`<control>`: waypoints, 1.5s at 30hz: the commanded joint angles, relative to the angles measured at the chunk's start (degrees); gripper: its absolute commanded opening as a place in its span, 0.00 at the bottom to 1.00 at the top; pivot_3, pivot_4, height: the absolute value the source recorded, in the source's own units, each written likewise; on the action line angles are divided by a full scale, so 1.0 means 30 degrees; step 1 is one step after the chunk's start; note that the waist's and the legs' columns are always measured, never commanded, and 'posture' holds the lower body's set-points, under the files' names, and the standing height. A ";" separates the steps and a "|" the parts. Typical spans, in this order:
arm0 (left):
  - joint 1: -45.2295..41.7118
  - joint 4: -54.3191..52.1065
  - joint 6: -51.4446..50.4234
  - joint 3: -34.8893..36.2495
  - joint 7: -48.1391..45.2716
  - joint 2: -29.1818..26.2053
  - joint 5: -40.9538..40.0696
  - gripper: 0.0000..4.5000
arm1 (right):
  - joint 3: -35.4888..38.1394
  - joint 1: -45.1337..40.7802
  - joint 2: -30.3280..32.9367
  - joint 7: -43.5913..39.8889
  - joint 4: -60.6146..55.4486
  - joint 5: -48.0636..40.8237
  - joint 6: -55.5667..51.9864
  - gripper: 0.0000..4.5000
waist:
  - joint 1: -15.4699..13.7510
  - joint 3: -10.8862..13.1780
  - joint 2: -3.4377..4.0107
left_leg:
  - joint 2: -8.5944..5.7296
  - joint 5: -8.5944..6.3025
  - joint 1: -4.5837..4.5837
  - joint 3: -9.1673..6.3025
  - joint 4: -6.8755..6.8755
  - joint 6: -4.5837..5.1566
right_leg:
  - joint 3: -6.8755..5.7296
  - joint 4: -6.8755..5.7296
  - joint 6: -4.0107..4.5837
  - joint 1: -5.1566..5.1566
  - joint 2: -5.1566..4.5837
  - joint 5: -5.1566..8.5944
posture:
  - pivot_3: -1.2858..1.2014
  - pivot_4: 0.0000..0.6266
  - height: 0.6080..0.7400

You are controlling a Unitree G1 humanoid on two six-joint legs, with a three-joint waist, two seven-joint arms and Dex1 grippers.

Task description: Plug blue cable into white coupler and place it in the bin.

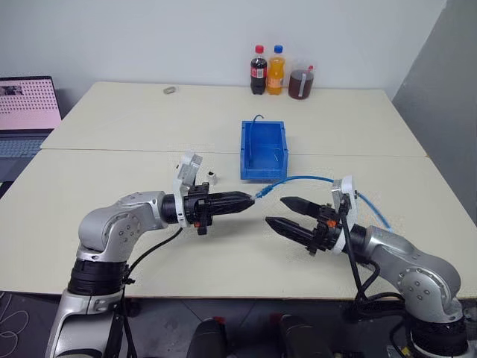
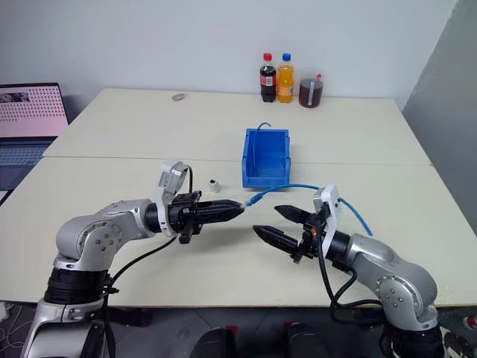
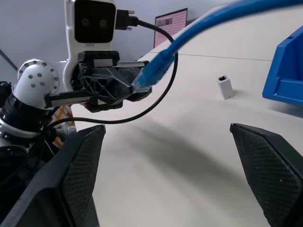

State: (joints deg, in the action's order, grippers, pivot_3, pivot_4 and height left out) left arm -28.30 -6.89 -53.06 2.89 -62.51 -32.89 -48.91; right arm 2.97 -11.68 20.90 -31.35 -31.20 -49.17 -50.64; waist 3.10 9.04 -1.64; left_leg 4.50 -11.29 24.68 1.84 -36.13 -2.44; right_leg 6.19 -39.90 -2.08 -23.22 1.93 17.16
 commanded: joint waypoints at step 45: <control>0.1230 -0.0343 0.4026 -0.1456 -0.1220 -0.1756 0.3470 0.45 | 0.0060 -0.3981 -0.1182 -0.1302 0.3643 -0.2337 0.0306 0.00 | 0.0070 0.0017 0.0028 | 0.0006 0.0000 0.0033 -0.0080 0.0023 -0.0001 | -0.0105 -0.0003 0.0067 -0.0002 0.0001 0.0037 | 0.52 0.24 1.00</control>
State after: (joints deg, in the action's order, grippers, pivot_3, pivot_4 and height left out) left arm -24.74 -6.66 -43.39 -1.51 -64.96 -37.22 -39.94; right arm 2.24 -22.74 17.33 -34.85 -19.70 -55.27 -50.69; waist 3.31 9.09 -1.56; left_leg 4.53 -11.30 24.77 1.60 -36.04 -2.45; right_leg 5.88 -39.90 -1.85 -23.24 1.94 17.29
